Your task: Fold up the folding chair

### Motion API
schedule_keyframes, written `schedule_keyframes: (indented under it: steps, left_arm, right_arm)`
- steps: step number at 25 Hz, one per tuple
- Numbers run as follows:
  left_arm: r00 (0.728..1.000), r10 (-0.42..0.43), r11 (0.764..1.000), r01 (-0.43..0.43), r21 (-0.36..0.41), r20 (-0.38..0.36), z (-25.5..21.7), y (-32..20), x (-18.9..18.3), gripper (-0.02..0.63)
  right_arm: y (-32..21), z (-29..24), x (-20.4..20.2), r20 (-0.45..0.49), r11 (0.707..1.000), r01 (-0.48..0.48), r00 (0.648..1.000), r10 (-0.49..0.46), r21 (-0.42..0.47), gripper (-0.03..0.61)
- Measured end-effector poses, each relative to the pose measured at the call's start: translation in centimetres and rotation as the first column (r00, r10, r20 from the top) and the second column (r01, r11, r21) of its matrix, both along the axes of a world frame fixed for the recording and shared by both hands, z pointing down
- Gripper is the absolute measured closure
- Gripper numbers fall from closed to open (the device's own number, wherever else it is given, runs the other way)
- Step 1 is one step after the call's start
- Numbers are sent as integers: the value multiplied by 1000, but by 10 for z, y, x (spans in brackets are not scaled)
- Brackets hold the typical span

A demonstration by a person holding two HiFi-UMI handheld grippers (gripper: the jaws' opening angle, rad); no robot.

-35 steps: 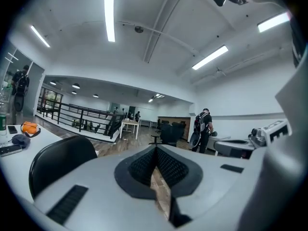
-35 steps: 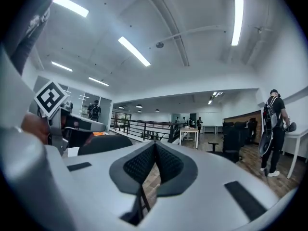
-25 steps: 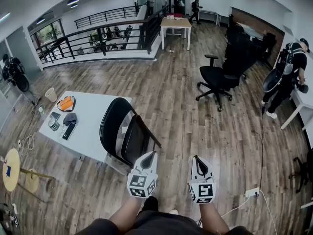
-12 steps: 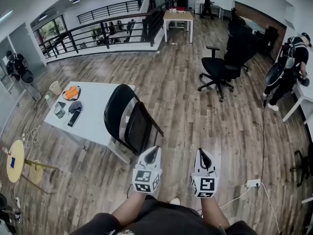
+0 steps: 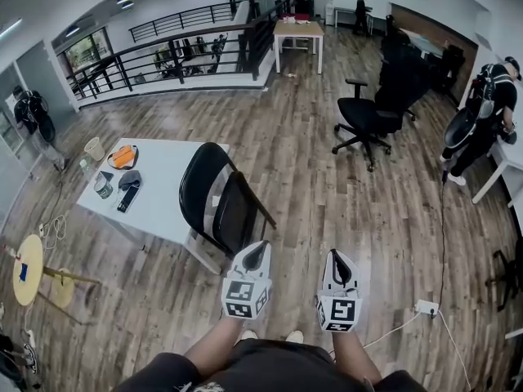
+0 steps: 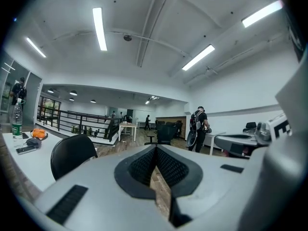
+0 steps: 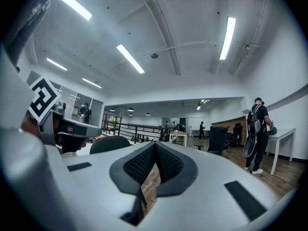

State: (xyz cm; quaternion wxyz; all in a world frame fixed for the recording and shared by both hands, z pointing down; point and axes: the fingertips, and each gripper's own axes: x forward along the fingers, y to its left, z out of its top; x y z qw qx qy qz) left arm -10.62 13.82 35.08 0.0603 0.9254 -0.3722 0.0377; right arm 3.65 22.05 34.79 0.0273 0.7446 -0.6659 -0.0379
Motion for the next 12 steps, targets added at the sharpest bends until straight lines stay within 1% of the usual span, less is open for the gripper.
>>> schedule_keyframes:
  steps: [4,12]
  left_arm:
    - [1000,-4,1000,4,0,4,3,4,-4,609]
    - [1000,-9,1000,9,10,3,6,4,-4,609]
  right_arm:
    - [3,4,-3,2,1000,-2,1000,2,-2,566]
    - [3,4,-6,-27,1000,12,1000,-11,9,566]
